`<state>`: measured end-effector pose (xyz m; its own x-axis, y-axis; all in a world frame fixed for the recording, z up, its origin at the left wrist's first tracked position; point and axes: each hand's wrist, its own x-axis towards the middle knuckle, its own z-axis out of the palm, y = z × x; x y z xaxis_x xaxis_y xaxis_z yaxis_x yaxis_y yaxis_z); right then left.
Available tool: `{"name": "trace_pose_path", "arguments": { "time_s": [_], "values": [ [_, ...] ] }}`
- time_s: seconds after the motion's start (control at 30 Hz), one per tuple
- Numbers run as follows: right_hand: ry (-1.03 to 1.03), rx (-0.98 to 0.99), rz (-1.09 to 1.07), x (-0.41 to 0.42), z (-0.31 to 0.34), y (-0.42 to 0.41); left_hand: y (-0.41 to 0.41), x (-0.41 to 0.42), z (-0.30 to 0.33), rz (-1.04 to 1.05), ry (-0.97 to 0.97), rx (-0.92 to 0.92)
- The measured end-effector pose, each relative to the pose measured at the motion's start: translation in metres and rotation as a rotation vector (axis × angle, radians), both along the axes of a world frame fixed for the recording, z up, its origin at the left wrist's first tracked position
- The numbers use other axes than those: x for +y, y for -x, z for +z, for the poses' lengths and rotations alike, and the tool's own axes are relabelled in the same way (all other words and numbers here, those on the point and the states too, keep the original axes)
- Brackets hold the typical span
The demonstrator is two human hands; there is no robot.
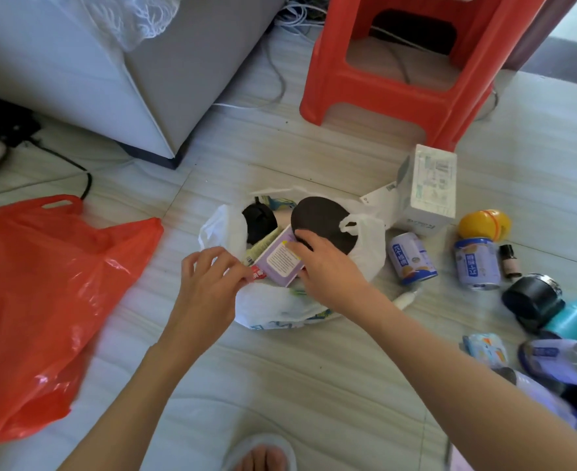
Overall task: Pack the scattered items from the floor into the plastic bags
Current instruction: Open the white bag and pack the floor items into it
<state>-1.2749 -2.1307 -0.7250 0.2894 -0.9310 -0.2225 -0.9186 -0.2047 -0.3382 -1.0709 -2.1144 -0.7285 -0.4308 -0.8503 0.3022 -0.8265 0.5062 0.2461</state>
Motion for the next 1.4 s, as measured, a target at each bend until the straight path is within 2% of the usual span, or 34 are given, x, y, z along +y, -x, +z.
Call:
{"name": "trace_pose_path", "arguments": {
  "time_s": [0.13, 0.17, 0.23, 0.3, 0.37, 0.43, 0.47, 0.6, 0.73, 0.83, 0.97, 1.07, 1.1, 1.17, 1.27, 1.33, 1.4],
  "values": [
    [-0.083, -0.122, -0.049, 0.009, 0.006, 0.007, -0.001, 0.017, 0.004, -0.058, -0.048, 0.081],
    [-0.008, -0.127, -0.054, 0.012, 0.009, 0.011, -0.002, 0.018, 0.003, -0.046, -0.073, 0.08],
    [0.281, 0.025, -0.094, 0.016, 0.009, 0.023, -0.002, 0.017, 0.003, -0.024, -0.123, 0.091],
    [0.378, 0.191, -0.28, 0.018, 0.01, 0.038, 0.001, 0.016, 0.004, -0.027, -0.153, 0.101],
    [0.227, 0.277, -0.476, 0.015, 0.012, 0.056, 0.005, 0.017, 0.005, -0.039, -0.167, 0.121],
    [0.094, 0.242, -0.617, 0.012, 0.01, 0.071, 0.008, 0.02, 0.006, -0.029, -0.195, 0.152],
    [0.076, 0.114, -0.672, 0.01, 0.011, 0.077, 0.01, 0.021, 0.006, -0.013, -0.211, 0.172],
    [-0.046, -0.685, -0.926, 0.006, 0.032, 0.079, 0.012, 0.028, 0.004, 0.062, -0.184, 0.212],
    [0.068, -1.062, -1.014, 0.02, 0.06, 0.088, 0.013, 0.036, 0.005, 0.085, -0.106, 0.184],
    [0.121, -1.162, -1.017, 0.033, 0.064, 0.095, 0.014, 0.037, 0.008, 0.086, -0.095, 0.14],
    [0.032, -1.079, -0.953, 0.05, 0.054, 0.106, 0.026, 0.032, 0.01, 0.046, -0.209, 0.034],
    [0.041, -0.991, -1.028, 0.073, 0.042, 0.131, 0.047, 0.035, 0.019, -0.062, -0.243, 0.032],
    [0.074, -0.921, -1.067, 0.084, 0.035, 0.142, 0.054, 0.036, 0.023, -0.072, -0.255, 0.06],
    [0.118, -0.631, -1.149, 0.113, 0.015, 0.166, 0.071, 0.043, 0.029, -0.095, -0.276, 0.109],
    [0.092, -0.275, -1.226, 0.163, -0.019, 0.204, 0.113, 0.063, 0.026, -0.274, -0.305, 0.134],
    [0.047, -0.114, -1.189, 0.189, -0.037, 0.222, 0.151, 0.081, 0.016, -0.47, -0.339, 0.008],
    [-0.023, 0.001, -1.113, 0.202, -0.05, 0.228, 0.188, 0.093, -0.004, -0.543, -0.474, -0.212]
  ]
}}
